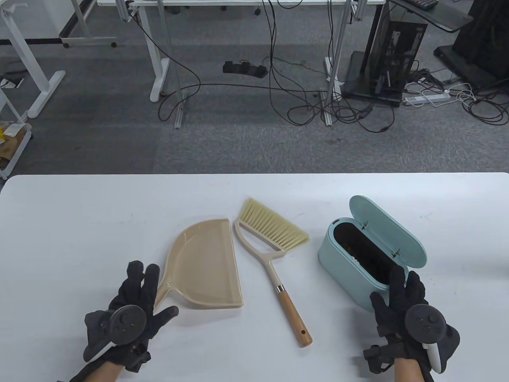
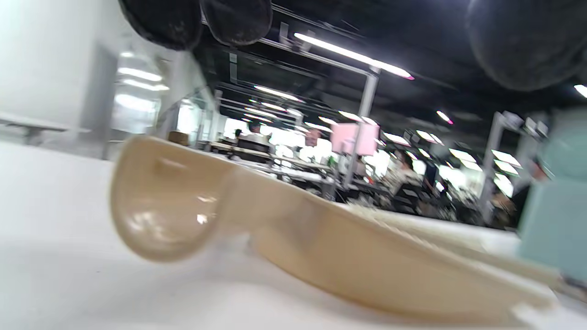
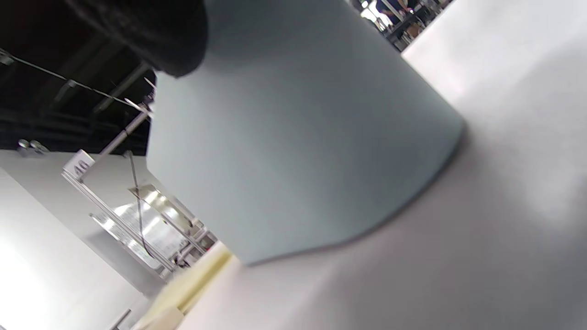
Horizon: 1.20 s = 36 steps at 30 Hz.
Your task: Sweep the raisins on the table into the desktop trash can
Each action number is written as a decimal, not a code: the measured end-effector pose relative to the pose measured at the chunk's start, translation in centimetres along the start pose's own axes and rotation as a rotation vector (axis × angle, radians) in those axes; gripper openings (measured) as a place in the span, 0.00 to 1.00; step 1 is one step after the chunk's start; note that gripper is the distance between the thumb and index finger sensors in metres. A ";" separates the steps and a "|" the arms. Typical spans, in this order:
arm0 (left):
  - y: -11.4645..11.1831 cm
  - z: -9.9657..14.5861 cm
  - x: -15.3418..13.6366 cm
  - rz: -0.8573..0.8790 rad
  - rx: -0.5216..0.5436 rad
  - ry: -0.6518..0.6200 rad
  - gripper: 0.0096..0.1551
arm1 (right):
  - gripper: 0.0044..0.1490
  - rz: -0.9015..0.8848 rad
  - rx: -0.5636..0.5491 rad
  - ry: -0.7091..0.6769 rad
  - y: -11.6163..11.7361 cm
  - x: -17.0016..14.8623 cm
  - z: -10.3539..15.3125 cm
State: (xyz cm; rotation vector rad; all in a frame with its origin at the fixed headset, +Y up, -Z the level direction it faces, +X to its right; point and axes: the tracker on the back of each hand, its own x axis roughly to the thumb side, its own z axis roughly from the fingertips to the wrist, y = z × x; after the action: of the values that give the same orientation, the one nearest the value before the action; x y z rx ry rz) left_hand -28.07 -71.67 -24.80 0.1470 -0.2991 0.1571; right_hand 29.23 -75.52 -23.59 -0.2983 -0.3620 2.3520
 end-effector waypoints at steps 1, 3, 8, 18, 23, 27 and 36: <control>-0.4 0.0 0.7 -0.037 -0.024 -0.033 0.61 | 0.54 -0.012 -0.035 -0.026 -0.4 0.2 0.0; -1.1 0.0 1.5 -0.103 -0.048 -0.075 0.62 | 0.56 -0.039 -0.092 -0.049 -1.1 0.4 0.1; -2.8 0.2 2.4 -0.219 -0.120 -0.159 0.62 | 0.57 -0.098 -0.283 -0.054 -3.7 0.4 0.6; -3.5 0.5 2.7 -0.198 -0.167 -0.176 0.61 | 0.63 -0.265 -0.255 0.155 -8.8 2.7 -3.1; -4.2 0.5 2.7 -0.202 -0.205 -0.171 0.61 | 0.67 -0.145 -0.197 0.117 -7.5 6.8 -6.0; -4.1 0.4 2.5 -0.180 -0.203 -0.161 0.60 | 0.65 0.142 -0.123 0.130 -5.0 9.5 -7.6; -4.4 0.2 1.8 -0.125 -0.215 -0.147 0.59 | 0.51 0.429 -0.122 -0.136 -0.6 11.4 -5.4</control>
State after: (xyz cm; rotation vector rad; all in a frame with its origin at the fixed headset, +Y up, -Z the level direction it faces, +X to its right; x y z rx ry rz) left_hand -25.67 -75.76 -24.56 -0.0360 -0.4495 -0.0109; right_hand 23.22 -66.26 -29.65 -0.2976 -0.5531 2.7859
